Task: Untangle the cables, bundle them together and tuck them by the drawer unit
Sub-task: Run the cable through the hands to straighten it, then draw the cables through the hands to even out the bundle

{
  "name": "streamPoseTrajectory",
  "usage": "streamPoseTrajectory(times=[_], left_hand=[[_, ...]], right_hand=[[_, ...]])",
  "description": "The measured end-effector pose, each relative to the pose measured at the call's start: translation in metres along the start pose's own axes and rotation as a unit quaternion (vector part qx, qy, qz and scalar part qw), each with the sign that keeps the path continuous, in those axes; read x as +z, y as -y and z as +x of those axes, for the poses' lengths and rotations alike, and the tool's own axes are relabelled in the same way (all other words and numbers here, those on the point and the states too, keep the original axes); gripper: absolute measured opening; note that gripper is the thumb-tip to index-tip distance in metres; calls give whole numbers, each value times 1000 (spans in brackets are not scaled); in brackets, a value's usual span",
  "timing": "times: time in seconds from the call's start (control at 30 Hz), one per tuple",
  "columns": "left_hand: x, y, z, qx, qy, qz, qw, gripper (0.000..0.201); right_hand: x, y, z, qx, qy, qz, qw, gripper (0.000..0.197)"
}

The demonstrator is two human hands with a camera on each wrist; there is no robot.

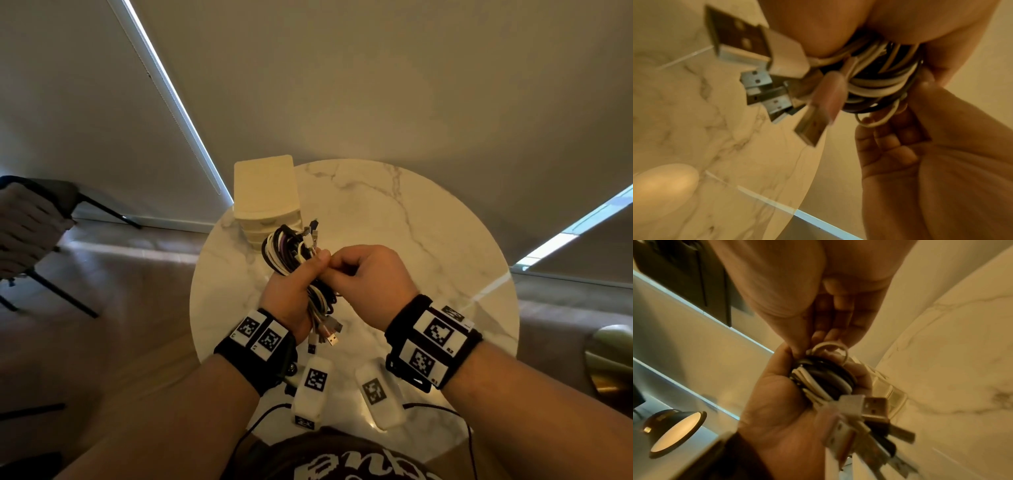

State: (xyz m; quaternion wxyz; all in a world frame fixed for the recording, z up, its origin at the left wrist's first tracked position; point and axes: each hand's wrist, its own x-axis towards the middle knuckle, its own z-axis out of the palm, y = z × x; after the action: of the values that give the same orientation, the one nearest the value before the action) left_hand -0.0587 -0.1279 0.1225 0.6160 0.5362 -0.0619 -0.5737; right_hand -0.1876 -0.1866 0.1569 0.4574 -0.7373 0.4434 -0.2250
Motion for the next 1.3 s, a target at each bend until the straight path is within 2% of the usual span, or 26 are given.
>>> streamPoseTrajectory(times=[0.03,0.1,0.2,0.3,0.4,0.5,0.57,0.6,0.63,0.7,0.73,0.77,0.83,0.93,1.07,1.13,1.2,1.3], left_hand=[[-1,-1,1,-6,-1,0,1000,46],[-4,-3,3,-15,16,-10,1000,27],[-4,-9,4,-8,27,-70,997,20],[0,-14,1,-12,47,-123,991,19],[1,-13,2,0,46,-143,989,17],[-3,-11,3,25,52,-127,990,12],[-10,-10,4,40,63,-89,993,19],[-12,-10,4,46,77,-66,994,22],[-14,-10,4,48,96,-45,993,26],[-14,-11,2,30,160,-10,987,32],[-11,-11,0,17,197,4,980,31],[-7,-12,-2,5,232,14,973,26],[0,-13,-5,-17,294,18,955,20],[3,-16,-4,-52,353,6,934,26],[0,-20,3,-47,356,45,932,24],[-1,-21,3,-44,344,49,937,26],[-2,-22,2,-51,345,52,936,24],[-4,-27,2,-43,339,105,934,25]], right_hand=[[0,0,-1,-4,31,9,999,13],[-2,-2,-2,-14,81,8,997,23],[0,-7,-4,-28,62,51,996,25],[5,-12,-9,-29,7,104,994,10],[12,-12,-12,-50,-12,104,993,11],[13,-10,-10,-37,-5,41,998,17],[3,-14,-5,-19,-2,-23,1000,30],[-5,-15,0,-5,0,-4,1000,33],[-13,-14,5,13,7,77,997,33],[-24,-11,17,65,66,277,956,34],[-27,-10,23,78,108,317,939,39],[-29,-8,25,78,157,325,929,41],[-29,-7,26,62,239,336,909,32],[-30,-6,27,55,266,381,884,22],[-25,-10,33,-5,214,329,920,33],[-19,-11,35,-35,192,296,935,30],[-17,-10,34,-47,175,276,944,27],[-19,-11,34,-54,185,266,944,28]])
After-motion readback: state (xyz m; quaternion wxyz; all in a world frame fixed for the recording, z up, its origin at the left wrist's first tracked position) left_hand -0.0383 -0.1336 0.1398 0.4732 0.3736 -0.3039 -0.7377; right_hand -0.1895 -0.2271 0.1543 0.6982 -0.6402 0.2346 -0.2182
